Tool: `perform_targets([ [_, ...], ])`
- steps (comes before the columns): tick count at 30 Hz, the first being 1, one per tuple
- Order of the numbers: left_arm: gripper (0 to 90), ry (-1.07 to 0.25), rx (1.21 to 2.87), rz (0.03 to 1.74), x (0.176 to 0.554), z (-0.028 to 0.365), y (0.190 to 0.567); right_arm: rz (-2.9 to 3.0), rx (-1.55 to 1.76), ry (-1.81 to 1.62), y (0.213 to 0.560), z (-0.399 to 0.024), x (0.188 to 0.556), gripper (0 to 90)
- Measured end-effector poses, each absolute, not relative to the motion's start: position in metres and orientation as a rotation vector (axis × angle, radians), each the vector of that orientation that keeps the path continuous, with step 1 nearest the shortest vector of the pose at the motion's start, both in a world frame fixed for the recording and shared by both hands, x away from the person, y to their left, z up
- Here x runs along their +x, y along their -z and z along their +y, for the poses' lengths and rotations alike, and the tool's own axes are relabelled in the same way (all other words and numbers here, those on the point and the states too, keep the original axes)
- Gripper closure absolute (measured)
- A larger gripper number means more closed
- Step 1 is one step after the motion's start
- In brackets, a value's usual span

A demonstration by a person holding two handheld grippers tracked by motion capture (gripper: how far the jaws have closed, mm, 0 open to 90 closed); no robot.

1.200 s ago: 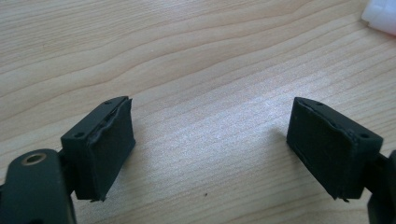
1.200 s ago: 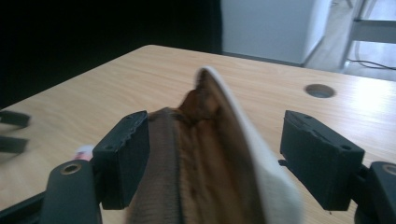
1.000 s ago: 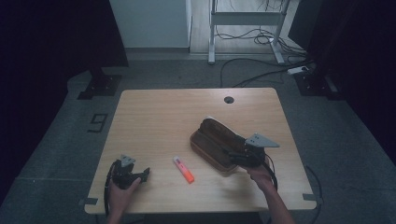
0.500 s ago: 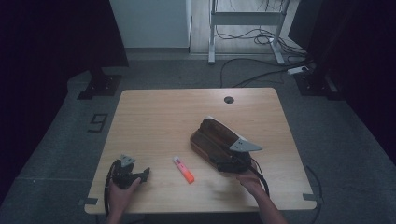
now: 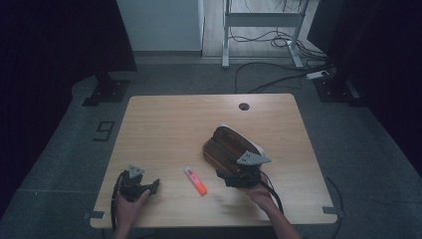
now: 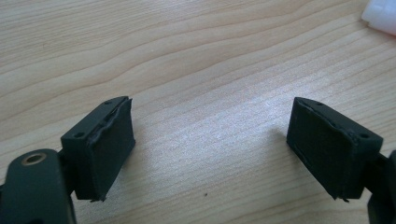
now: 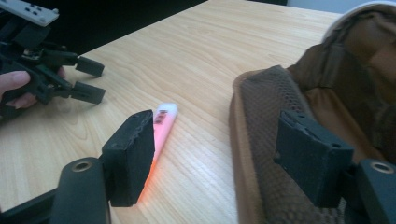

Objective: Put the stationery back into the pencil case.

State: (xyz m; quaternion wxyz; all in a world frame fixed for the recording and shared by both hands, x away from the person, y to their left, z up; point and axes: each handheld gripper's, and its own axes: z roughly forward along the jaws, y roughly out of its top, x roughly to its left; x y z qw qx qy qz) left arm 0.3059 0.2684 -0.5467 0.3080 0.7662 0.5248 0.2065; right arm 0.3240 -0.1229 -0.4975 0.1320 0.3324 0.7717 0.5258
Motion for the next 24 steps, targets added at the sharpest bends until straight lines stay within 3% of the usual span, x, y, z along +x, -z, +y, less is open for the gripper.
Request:
perform_targets([
  [24, 14.9, -0.547, 2.026, 1.387, 0.306, 0.268, 0.547, 2.360, 0.878, -1.491, 0.508, -0.073, 0.313, 36.4],
])
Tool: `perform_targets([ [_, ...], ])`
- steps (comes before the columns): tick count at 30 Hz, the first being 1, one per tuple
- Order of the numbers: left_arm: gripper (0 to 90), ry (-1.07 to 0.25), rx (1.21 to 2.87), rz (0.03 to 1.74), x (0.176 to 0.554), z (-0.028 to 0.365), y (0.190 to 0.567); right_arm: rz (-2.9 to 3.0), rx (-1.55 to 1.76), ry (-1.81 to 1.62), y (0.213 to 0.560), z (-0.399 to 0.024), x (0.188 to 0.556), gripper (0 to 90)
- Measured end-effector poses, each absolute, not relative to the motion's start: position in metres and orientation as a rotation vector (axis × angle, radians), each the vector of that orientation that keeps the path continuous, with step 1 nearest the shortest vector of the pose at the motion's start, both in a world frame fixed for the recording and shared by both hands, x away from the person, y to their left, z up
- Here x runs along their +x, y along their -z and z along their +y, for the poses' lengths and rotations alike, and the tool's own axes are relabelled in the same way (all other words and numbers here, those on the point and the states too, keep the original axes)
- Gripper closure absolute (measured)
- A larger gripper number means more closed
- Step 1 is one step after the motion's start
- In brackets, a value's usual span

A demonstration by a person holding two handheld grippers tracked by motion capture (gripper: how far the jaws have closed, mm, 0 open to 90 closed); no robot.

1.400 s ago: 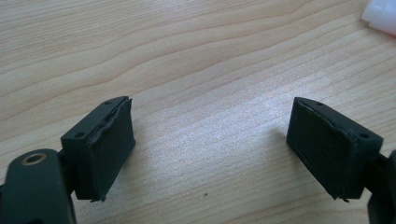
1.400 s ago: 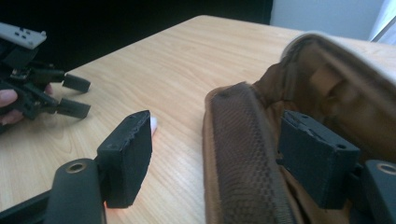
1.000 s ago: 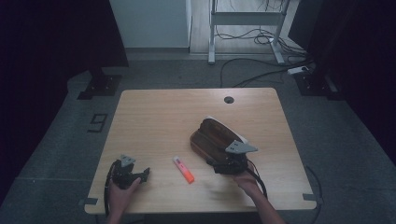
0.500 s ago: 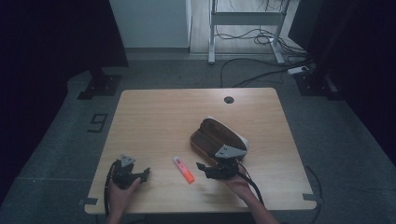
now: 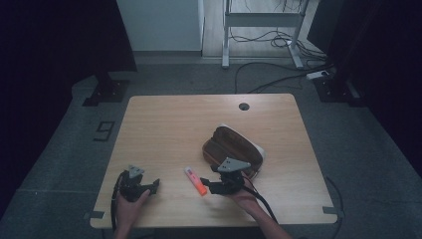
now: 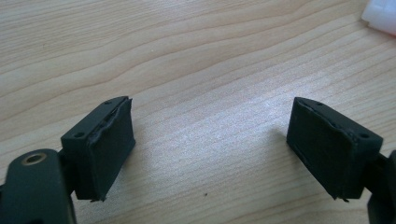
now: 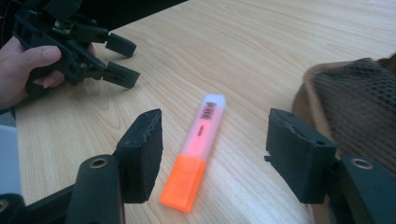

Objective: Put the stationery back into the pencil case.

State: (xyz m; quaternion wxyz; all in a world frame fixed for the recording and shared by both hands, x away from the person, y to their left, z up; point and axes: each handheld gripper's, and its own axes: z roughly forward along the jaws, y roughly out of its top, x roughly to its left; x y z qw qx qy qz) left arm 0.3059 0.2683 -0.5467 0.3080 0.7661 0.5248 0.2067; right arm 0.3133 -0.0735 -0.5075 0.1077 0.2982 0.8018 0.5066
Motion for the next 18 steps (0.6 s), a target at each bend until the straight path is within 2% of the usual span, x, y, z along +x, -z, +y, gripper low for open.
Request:
perform_targets([
  [18, 14.9, -0.547, 2.026, 1.387, 0.306, 0.268, 0.547, 2.427, 0.893, -1.386, 0.527, -0.045, 0.314, 43.4],
])
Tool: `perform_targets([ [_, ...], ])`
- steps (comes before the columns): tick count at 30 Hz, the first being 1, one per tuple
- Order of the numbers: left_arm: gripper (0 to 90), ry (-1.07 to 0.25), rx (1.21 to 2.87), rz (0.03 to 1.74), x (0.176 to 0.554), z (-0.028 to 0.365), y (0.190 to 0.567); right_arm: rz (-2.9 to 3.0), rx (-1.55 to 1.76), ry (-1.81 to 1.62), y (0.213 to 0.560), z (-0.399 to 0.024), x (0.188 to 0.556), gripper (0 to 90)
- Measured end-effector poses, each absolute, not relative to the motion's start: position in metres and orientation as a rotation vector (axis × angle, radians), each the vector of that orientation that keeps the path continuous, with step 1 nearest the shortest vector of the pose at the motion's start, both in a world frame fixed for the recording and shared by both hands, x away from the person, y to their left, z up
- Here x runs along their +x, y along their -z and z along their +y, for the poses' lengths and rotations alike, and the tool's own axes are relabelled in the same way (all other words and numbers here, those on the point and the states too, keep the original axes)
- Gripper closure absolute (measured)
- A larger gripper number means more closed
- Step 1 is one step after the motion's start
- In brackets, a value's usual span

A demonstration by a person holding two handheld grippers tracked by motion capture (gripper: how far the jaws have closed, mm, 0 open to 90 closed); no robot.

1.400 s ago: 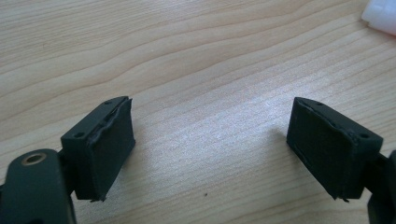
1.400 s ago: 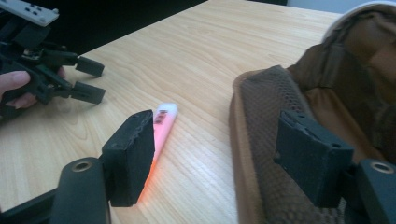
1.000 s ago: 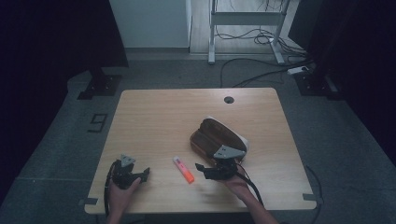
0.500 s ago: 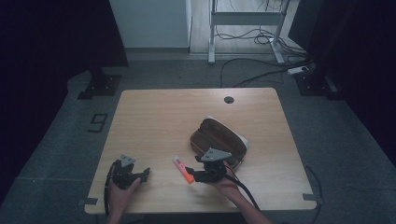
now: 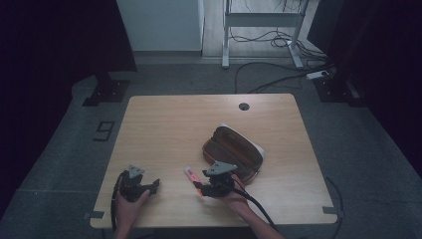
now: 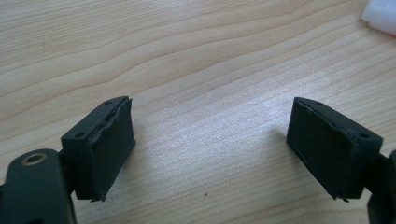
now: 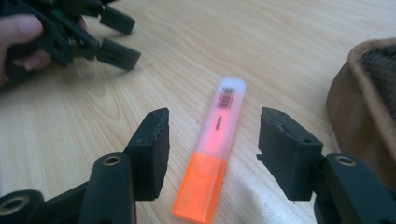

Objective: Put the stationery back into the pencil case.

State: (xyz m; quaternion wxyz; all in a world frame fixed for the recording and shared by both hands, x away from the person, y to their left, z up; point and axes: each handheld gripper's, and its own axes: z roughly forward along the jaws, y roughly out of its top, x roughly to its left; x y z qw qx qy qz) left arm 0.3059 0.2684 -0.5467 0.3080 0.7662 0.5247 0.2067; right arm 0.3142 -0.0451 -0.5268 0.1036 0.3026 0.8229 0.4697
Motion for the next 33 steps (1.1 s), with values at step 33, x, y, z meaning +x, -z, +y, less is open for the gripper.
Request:
perform_targets([
  [33, 14.9, -0.546, 2.025, 1.387, 0.306, 0.268, 0.547, 2.483, 0.869, -1.151, 0.549, -0.027, 0.312, 64.9],
])
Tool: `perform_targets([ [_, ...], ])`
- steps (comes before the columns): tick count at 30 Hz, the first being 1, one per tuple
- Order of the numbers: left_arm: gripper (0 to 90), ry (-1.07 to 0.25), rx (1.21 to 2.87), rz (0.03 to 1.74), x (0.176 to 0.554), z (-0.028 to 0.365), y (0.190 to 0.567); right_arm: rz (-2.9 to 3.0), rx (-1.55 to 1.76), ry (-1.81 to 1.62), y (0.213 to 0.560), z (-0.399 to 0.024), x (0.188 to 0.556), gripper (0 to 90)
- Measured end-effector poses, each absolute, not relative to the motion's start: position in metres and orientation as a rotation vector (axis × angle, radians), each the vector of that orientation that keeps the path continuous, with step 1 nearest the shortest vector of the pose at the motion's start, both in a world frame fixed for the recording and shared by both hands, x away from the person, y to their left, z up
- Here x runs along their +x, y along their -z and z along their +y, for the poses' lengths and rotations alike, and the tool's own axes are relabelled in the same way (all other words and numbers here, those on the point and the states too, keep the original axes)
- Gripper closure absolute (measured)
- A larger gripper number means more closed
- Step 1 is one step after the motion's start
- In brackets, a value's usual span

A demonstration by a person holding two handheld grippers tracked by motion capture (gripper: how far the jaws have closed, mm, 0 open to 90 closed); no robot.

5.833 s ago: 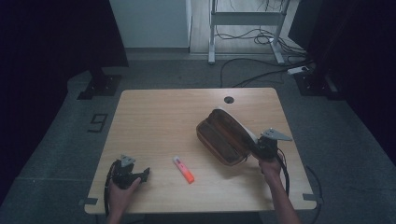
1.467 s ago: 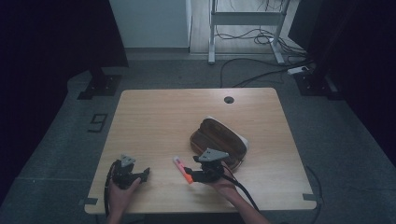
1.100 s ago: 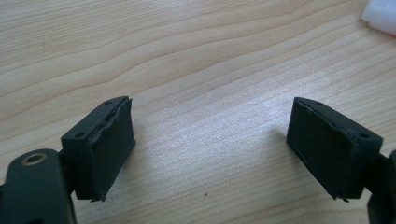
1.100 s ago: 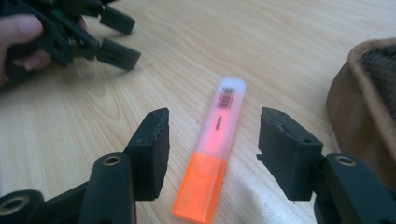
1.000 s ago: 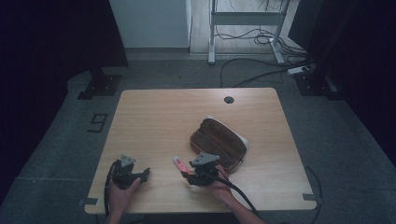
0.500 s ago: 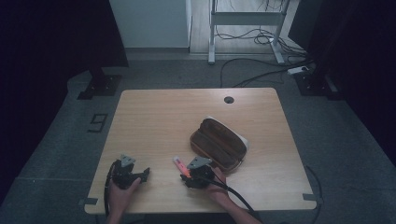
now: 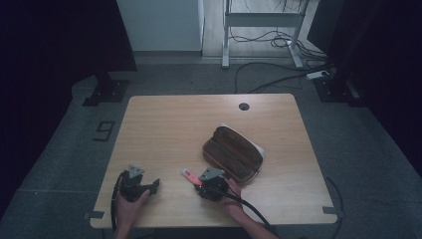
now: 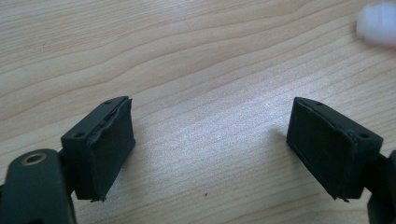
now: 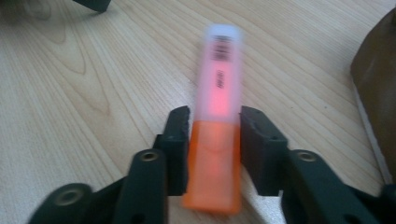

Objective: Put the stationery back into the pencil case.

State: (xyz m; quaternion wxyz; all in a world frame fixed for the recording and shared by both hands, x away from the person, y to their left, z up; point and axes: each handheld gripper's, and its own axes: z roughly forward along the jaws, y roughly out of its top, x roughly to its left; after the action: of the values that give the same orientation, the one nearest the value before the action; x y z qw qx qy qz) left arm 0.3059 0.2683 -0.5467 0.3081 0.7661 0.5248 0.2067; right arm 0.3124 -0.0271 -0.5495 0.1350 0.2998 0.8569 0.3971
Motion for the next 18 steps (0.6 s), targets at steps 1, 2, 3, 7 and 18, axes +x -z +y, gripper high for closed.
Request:
perform_targets([
  [1, 14.9, -0.546, 2.025, 1.387, 0.306, 0.268, 0.547, 2.479, 0.875, -1.153, 0.550, -0.027, 0.313, 65.0],
  [2, 14.9, -0.547, 2.025, 1.388, 0.306, 0.268, 0.547, 2.479, 0.875, -1.153, 0.550, -0.027, 0.313, 65.0],
  [3, 14.9, -0.547, 2.025, 1.387, 0.306, 0.268, 0.547, 2.480, 0.871, -1.151, 0.550, -0.028, 0.313, 65.2],
  [7, 14.9, -0.547, 2.025, 1.387, 0.306, 0.268, 0.547, 2.485, 0.873, -1.152, 0.549, -0.029, 0.314, 65.6],
  [18, 14.9, -0.546, 2.025, 1.387, 0.306, 0.268, 0.547, 2.471, 0.932, -1.283, 0.540, -0.041, 0.319, 65.7],
])
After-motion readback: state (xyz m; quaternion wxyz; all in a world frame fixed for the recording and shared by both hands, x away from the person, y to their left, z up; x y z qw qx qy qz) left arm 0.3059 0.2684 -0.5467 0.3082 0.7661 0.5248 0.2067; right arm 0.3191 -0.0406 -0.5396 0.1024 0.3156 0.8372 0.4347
